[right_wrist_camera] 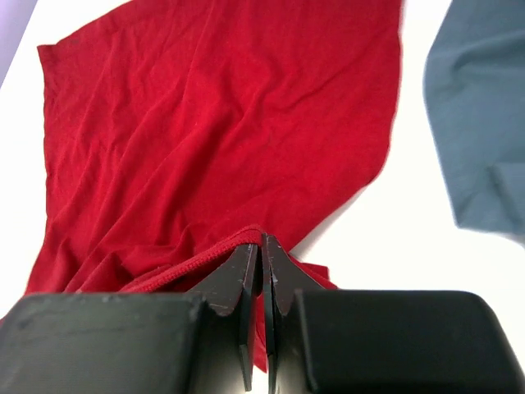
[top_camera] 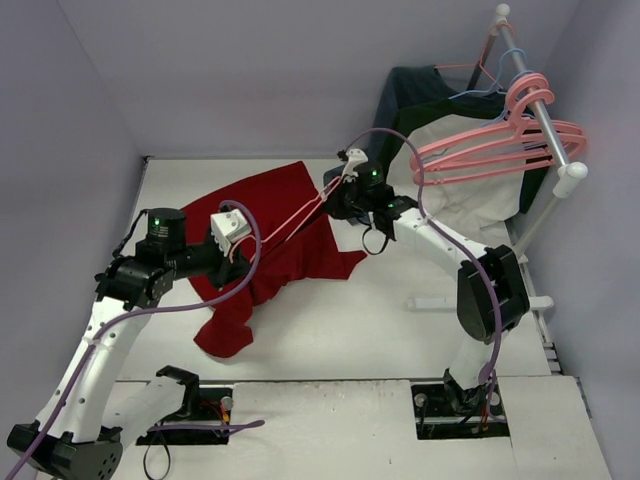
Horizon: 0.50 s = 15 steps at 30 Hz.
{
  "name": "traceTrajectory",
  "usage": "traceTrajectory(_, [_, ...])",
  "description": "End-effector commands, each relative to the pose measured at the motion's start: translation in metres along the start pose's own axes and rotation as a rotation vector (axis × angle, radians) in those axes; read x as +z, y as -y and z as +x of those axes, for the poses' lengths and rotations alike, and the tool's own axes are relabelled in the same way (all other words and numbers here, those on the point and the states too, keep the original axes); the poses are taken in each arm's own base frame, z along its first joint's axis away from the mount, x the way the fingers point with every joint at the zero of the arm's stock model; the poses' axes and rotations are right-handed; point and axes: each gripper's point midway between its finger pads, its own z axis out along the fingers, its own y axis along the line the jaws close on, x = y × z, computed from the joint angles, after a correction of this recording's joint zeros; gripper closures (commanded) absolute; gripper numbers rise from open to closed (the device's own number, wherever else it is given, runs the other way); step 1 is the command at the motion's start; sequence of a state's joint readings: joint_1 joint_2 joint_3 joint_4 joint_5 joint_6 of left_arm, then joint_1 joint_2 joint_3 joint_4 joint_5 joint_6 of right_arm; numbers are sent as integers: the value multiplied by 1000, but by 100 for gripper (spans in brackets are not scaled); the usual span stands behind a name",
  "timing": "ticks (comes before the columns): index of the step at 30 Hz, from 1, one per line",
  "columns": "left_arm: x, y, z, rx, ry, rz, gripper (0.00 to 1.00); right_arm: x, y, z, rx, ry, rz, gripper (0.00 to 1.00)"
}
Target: Place the t-shirt on the hanger
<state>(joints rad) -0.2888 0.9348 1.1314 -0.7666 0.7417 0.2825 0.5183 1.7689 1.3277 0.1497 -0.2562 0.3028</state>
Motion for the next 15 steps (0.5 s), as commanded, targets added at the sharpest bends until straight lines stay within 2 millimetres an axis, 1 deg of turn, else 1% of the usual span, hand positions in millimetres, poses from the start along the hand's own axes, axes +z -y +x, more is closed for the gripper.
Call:
traceTrajectory(1, [2, 15, 12, -27, -23, 64, 100, -31, 26, -73, -86, 153, 29, 100])
traceTrajectory(2, [4, 12, 17, -37, -40, 50, 100, -33, 27, -76, -94, 156, 25, 100])
traceTrajectory(4, [6, -3, 31, -70, -96, -30, 100, -37, 30, -81, -110, 161, 25, 100])
traceTrajectory(5, [8, -5, 34, -78, -109, -38, 100, -38, 32, -81, -108, 158, 27, 100])
traceTrajectory(7, [11, -16, 49, -95, -180, -89, 100, -45, 37, -87, -124, 163, 31, 100])
traceTrajectory(9, [18, -18, 56, -108, -220, -82, 100, -51, 42, -93, -135, 169, 41, 100])
traceTrajectory(12, [26, -19, 65, -99, -272, -76, 100, -60, 43, -106, -161, 185, 51, 100])
traceTrajectory(15, [33, -18, 68, -75, -312, -61, 100, -66, 42, -117, -182, 199, 56, 100])
